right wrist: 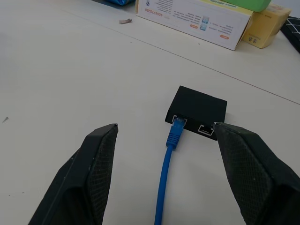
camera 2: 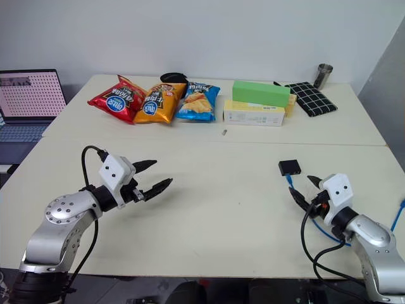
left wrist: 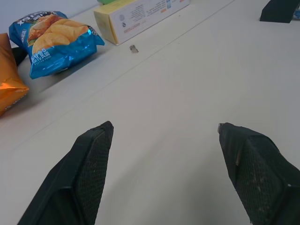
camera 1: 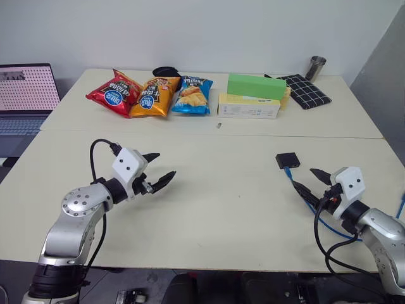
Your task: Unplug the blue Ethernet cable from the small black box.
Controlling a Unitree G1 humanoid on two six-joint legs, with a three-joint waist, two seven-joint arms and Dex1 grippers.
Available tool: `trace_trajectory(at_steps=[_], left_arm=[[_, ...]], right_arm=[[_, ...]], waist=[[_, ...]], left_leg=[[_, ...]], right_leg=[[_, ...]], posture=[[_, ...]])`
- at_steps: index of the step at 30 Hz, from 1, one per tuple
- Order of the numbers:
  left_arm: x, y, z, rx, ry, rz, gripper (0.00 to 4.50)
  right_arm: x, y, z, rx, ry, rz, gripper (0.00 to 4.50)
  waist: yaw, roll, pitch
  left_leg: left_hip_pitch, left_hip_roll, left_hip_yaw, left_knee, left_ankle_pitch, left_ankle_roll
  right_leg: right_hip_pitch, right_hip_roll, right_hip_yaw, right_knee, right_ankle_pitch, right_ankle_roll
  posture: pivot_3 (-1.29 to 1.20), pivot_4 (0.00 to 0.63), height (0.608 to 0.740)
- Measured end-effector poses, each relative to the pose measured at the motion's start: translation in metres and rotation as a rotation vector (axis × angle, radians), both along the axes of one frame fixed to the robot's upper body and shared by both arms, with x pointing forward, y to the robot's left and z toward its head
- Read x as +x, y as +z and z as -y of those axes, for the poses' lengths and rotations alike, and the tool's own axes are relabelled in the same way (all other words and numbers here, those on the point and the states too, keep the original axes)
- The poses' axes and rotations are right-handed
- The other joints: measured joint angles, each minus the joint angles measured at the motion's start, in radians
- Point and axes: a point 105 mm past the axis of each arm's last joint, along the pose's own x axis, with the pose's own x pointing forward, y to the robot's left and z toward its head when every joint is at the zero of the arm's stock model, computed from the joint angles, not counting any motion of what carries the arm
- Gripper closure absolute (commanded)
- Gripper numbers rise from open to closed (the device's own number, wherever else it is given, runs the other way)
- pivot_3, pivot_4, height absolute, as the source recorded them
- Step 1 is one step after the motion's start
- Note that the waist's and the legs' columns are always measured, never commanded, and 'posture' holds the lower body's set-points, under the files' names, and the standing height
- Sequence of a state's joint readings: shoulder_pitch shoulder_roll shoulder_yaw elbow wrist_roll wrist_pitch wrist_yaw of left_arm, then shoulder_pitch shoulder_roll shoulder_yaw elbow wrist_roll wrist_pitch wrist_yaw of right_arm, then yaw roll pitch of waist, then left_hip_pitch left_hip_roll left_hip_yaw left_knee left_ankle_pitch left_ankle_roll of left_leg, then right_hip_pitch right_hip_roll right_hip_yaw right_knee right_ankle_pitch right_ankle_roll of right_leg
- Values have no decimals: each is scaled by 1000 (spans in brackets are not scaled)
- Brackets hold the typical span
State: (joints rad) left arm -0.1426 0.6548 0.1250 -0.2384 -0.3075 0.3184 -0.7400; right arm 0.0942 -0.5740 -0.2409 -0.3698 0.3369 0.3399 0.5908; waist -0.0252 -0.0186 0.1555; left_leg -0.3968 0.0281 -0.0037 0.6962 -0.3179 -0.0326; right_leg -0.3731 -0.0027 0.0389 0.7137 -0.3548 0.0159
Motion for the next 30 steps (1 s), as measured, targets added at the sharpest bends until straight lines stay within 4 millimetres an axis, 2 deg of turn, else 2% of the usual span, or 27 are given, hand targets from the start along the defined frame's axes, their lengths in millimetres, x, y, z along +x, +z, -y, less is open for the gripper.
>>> trace_trajectory(at_steps=[13,19,25,30], left_arm=[[0,0,5,7,-31,-5,727],[0,-2,16,16,-80,-20,727],[3,6,34,18,-163,-5,727],[6,11,40,8,-201,-2,727]], right_arm=[[-2,-2,5,-5,-19,-11,1043],[-8,-9,6,-3,-37,-48,1043],[-16,-10,8,3,-78,-51,1043],[-16,-10,8,14,-101,-46,1043]], waist=[[0,0,0],[0,0,0],[1,0,0],[1,0,0]], left_leg=[[0,0,0,0,0,0],[0,0,0,0,0,0],[0,0,1,0,0,0],[0,0,1,0,0,0]], right_leg=[[0,0,0,0,0,0],[0,0,0,0,0,0],[0,0,1,0,0,0],[0,1,1,0,0,0]], posture=[[0,150,740],[0,150,740],[0,150,740],[0,150,740]])
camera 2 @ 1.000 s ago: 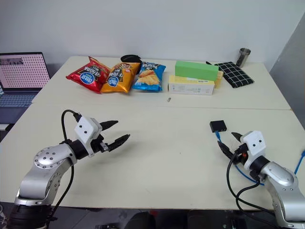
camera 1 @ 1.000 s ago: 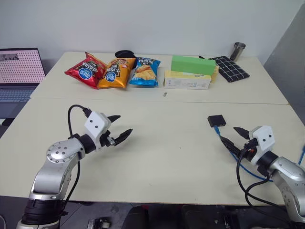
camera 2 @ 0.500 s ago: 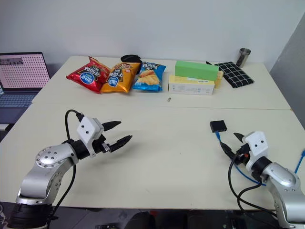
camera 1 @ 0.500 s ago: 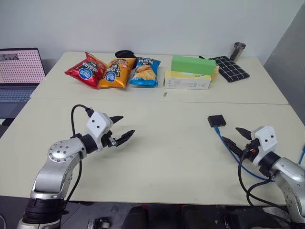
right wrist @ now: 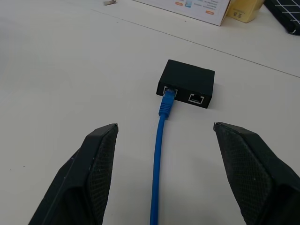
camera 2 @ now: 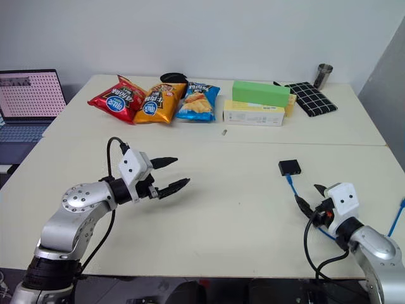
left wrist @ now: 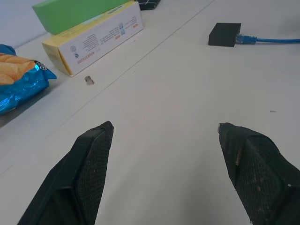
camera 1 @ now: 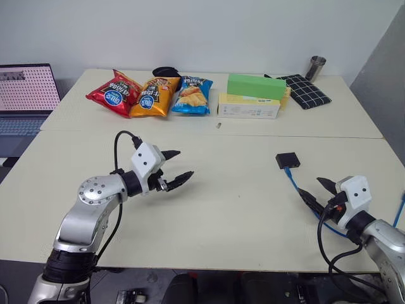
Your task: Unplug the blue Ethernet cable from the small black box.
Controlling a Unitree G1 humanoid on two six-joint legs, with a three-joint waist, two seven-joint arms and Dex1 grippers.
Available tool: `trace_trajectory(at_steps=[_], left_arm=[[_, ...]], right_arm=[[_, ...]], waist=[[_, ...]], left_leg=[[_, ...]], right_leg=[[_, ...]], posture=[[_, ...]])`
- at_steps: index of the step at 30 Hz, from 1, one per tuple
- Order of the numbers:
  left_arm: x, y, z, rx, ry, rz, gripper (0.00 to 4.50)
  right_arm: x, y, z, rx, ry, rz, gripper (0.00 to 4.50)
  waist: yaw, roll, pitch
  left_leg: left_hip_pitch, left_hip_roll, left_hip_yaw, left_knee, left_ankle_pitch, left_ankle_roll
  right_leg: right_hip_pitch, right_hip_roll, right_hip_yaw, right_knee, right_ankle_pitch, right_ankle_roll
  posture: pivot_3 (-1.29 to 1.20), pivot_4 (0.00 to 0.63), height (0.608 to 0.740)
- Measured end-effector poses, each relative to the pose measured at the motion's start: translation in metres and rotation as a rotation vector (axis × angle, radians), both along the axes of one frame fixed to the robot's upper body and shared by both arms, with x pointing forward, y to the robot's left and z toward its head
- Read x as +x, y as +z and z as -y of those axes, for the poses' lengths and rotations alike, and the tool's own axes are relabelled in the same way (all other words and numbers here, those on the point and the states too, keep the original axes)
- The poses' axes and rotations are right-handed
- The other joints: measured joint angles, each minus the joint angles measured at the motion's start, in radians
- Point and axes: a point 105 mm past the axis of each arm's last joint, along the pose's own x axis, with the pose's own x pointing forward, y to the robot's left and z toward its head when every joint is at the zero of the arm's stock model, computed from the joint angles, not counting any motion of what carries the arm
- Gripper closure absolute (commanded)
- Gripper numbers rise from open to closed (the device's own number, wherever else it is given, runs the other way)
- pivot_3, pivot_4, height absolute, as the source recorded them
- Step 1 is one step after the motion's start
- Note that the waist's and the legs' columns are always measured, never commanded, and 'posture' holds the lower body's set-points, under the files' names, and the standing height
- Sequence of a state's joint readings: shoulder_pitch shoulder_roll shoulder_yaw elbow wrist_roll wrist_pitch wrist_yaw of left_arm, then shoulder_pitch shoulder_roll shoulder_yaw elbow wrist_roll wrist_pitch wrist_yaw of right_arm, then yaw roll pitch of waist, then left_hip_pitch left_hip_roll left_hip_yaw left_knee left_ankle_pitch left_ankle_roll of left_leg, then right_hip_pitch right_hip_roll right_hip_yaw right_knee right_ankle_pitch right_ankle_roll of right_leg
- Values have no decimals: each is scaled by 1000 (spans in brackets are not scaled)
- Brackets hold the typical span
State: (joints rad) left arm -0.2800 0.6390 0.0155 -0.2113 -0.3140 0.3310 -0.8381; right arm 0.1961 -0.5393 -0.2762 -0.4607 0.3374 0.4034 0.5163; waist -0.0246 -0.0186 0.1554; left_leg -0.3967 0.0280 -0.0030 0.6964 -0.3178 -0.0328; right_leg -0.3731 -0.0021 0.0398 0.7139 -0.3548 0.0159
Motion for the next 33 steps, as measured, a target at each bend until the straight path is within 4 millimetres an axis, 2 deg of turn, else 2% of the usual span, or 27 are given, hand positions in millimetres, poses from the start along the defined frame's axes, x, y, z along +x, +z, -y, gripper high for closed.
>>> trace_trajectory(at_steps=[2,5,7,12,14,17,29,33], left_arm=[[-1,-2,4,-1,-38,-20,727],[-12,-4,25,-1,-191,-63,727],[-16,-6,31,7,-245,-84,727],[-24,-6,49,17,-377,-137,727],[-25,-4,53,19,-401,-133,727],[-25,-4,54,17,-403,-133,704],[-23,-5,54,12,-395,-137,704],[-18,-10,54,-25,-370,-170,704]], right_arm=[[3,0,-1,10,-28,2,1043],[17,-2,-13,29,-62,6,1043],[26,-4,-18,44,-79,6,1043],[58,-18,-26,38,-109,-40,1043],[65,-28,-22,31,-138,-76,1043],[68,-31,-20,30,-156,-89,1579],[72,-32,-22,12,-159,-84,4314],[70,-30,-24,-96,-81,-68,4380]], waist=[[0,0,0],[-2,1,0],[-2,1,0],[-2,1,0],[1,1,0],[-1,1,0],[0,1,0],[0,1,0]], left_leg=[[0,0,0,0,0,0],[0,0,0,0,0,0],[0,0,0,0,0,0],[0,0,1,1,0,0],[-1,0,0,0,0,0],[-1,0,1,0,0,0],[-1,0,0,1,0,0],[-1,0,0,1,0,0]], right_leg=[[0,0,0,0,0,0],[0,0,1,1,0,0],[-1,1,0,0,0,0],[-1,1,1,1,0,0],[-1,1,0,0,0,0],[-1,1,1,-1,0,0],[-1,1,1,0,0,0],[-1,1,1,0,0,0]], posture=[[0,150,740],[0,150,740],[0,150,740],[0,150,740],[0,150,740],[0,150,740],[0,150,740],[0,150,740]])
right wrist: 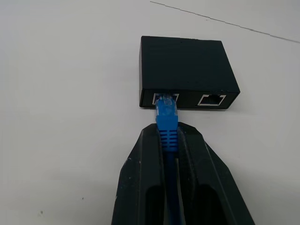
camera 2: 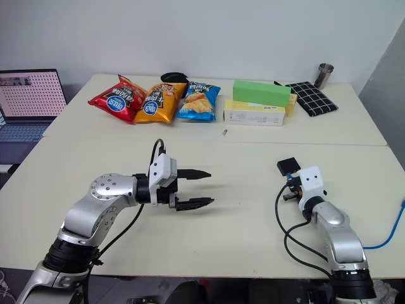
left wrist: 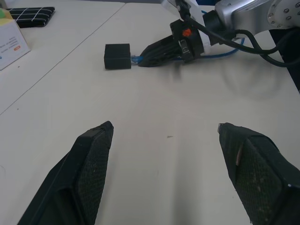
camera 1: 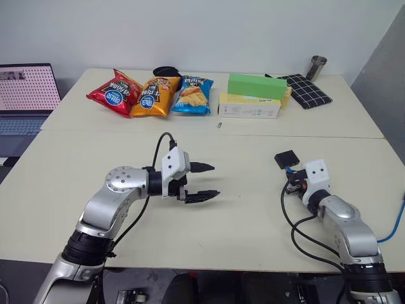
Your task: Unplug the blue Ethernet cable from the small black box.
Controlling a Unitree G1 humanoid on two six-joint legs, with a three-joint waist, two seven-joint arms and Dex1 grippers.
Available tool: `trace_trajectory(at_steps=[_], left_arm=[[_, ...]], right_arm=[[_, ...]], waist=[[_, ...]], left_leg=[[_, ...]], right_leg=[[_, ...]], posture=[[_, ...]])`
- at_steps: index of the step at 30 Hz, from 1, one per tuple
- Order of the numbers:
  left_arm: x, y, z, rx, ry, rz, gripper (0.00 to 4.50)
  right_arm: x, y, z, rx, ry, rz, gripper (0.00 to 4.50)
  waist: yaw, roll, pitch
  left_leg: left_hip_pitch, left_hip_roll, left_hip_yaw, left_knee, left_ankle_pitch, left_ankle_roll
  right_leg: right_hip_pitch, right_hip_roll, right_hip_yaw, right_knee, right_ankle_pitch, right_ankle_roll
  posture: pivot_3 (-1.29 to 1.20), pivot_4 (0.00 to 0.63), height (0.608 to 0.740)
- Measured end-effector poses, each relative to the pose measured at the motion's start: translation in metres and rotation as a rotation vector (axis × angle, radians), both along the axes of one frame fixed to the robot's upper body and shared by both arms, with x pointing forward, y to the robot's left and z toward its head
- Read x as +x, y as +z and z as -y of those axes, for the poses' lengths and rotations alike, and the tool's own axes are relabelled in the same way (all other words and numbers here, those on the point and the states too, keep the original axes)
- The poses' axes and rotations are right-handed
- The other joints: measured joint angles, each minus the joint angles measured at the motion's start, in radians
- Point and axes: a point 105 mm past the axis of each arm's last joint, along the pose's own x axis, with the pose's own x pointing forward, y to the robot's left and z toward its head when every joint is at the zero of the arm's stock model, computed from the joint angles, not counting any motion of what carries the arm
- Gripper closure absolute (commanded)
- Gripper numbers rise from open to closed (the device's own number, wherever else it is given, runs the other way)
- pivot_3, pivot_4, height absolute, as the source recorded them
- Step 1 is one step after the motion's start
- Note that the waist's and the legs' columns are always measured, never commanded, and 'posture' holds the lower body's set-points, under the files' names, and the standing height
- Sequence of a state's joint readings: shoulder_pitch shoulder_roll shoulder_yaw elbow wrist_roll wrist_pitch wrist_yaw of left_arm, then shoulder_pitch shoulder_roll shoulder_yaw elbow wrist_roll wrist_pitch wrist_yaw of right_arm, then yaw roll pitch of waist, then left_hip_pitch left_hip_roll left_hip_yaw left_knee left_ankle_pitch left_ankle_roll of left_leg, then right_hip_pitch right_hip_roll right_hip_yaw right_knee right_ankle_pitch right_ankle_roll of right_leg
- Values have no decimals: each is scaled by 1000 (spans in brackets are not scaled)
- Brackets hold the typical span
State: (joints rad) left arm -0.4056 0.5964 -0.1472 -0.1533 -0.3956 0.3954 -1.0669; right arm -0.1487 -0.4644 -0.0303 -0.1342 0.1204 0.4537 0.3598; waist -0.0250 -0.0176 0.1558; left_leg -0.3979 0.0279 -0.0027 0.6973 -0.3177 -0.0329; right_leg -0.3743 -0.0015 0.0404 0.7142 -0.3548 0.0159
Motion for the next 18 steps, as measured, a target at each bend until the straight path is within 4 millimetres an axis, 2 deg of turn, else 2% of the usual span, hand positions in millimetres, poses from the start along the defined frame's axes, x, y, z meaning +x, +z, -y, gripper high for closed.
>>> trace_trajectory(at_steps=[5,9,11,18], left_arm=[[11,2,-6,-78,52,-125,704],[11,6,-8,-142,33,-262,704],[9,6,-8,-167,15,-319,704],[11,18,-4,-257,6,-383,704]], right_arm=[[-10,18,-33,-289,346,131,4381],[-20,53,-72,-605,693,434,4381],[-24,67,-86,-685,797,565,4381],[-34,86,-111,-770,981,810,4382]], waist=[[-5,1,1],[-7,1,1],[-7,0,1],[-6,0,1]], left_leg=[[0,1,0,0,0,0],[0,0,1,0,0,0],[0,1,0,0,0,0],[0,1,0,1,0,0]], right_leg=[[-1,1,0,0,0,0],[-2,1,0,0,0,0],[-1,1,0,0,0,0],[-1,0,0,0,0,0]], posture=[[0,150,740],[0,150,740],[0,150,740],[0,150,740]])
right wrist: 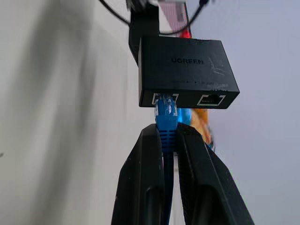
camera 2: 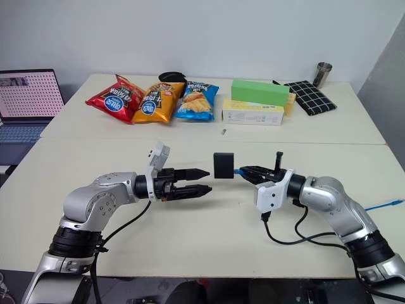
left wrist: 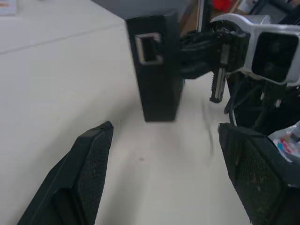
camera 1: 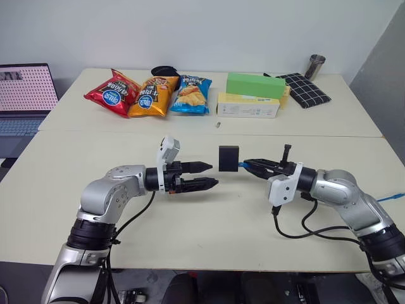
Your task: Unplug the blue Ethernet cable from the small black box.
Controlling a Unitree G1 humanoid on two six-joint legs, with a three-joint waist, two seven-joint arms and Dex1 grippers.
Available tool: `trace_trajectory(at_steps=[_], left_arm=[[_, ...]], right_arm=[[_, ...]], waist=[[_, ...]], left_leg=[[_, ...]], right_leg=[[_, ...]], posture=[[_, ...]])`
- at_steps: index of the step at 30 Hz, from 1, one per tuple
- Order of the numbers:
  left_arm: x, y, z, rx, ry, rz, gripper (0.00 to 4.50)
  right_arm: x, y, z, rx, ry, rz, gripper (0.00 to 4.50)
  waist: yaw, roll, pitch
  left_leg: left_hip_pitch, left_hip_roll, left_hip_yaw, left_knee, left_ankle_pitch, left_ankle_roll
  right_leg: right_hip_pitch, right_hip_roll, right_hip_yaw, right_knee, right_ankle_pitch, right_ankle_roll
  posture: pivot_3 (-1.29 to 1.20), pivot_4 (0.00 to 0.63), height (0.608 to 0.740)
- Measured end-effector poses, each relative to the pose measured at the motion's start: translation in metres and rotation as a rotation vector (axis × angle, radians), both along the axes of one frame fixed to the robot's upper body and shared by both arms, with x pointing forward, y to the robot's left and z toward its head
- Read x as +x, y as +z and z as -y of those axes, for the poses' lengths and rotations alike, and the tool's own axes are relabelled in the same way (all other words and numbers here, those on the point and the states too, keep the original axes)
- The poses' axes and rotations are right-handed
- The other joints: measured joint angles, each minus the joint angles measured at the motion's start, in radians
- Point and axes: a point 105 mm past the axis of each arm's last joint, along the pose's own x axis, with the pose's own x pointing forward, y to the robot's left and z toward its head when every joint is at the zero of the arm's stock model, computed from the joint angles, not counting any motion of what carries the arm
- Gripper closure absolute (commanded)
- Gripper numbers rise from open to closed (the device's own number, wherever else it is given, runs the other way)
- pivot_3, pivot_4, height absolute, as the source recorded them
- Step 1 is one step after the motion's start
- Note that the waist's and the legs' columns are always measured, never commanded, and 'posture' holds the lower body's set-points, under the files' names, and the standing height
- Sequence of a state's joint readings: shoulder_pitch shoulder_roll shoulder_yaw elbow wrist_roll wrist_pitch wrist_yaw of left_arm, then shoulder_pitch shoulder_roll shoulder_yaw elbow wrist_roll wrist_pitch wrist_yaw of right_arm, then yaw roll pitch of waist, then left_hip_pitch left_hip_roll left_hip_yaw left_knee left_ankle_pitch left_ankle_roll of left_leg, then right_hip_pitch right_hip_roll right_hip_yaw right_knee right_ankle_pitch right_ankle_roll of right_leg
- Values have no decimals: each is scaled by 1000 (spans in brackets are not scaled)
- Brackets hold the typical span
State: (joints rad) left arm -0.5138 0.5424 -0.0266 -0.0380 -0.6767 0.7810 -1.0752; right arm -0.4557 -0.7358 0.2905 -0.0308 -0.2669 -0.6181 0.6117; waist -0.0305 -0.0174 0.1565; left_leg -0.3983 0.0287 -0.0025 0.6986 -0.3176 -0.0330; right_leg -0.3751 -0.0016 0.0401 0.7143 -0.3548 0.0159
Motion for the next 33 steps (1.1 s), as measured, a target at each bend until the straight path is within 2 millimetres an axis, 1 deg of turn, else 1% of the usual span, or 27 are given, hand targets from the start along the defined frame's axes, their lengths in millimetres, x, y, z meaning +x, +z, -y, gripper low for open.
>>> trace_trajectory(at_steps=[3,8,10,11,14,15,18,23,25,28,30,31,32,33], left_arm=[[1,4,2,-45,10,-21,704],[-1,6,5,-80,2,-59,704],[-2,6,5,-83,-4,-62,1069],[-2,6,5,-83,-7,-70,1153],[-4,7,6,-94,-22,-80,1892],[-5,7,7,-96,-27,-79,2021],[-6,8,7,-101,-35,-79,2651],[-7,8,8,-103,-46,-79,3559],[-7,8,8,-103,-48,-78,3703],[-7,8,8,-101,-50,-79,3703],[-8,8,8,-100,-56,-78,3704],[-8,8,8,-100,-58,-78,3704],[-8,8,8,-98,-58,-78,3704],[-8,7,8,-96,-61,-79,3704]], right_arm=[[-3,-2,-4,-13,41,19,4383],[-3,0,-6,-37,69,40,4383],[-4,-1,-7,-36,75,41,4383],[-3,-1,-7,-38,74,37,4383],[-3,-3,-8,-41,78,32,4383],[-4,-3,-8,-41,82,32,4383],[-5,-3,-10,-38,92,36,4383],[-5,-4,-10,-39,93,35,4383],[-5,-4,-10,-41,95,36,4384],[-6,-4,-10,-49,101,39,4384],[-6,-3,-10,-61,108,42,3680],[-7,-3,-10,-70,114,43,3580],[-8,-5,-11,-81,126,37,3226],[-10,-6,-12,-86,136,25,3027]], waist=[[-1,0,0],[-1,0,0],[-1,0,0],[-1,0,0],[-1,0,0],[-1,0,0],[-1,0,0],[-1,0,0],[-1,0,0],[-1,0,0],[-1,0,0],[-1,0,0],[-1,0,0],[-1,0,0]], left_leg=[[0,0,0,0,0,0],[0,0,0,0,0,0],[0,0,0,0,0,0],[0,0,0,0,0,0],[0,0,0,0,0,0],[0,0,0,0,0,0],[0,0,0,0,0,0],[0,0,0,0,0,0],[0,0,0,0,0,0],[0,0,0,0,0,0],[0,0,0,0,0,0],[0,0,0,0,0,0],[0,0,0,0,0,0],[0,0,0,0,0,0]], right_leg=[[0,0,0,0,0,0],[0,0,0,0,0,0],[0,0,0,0,0,0],[0,0,0,0,0,0],[0,0,0,0,0,0],[0,0,0,0,0,0],[0,0,0,0,0,0],[0,0,0,0,0,0],[0,0,0,1,0,0],[0,0,0,0,0,0],[0,0,0,1,0,0],[0,0,0,0,0,0],[0,0,0,0,0,0],[0,0,0,0,0,0]], posture=[[0,150,740],[0,150,740],[0,150,740],[0,150,740],[0,150,740],[0,150,740],[0,150,740],[0,150,740],[0,150,740],[0,150,740],[0,150,740],[0,150,740],[0,150,740],[0,150,740]])
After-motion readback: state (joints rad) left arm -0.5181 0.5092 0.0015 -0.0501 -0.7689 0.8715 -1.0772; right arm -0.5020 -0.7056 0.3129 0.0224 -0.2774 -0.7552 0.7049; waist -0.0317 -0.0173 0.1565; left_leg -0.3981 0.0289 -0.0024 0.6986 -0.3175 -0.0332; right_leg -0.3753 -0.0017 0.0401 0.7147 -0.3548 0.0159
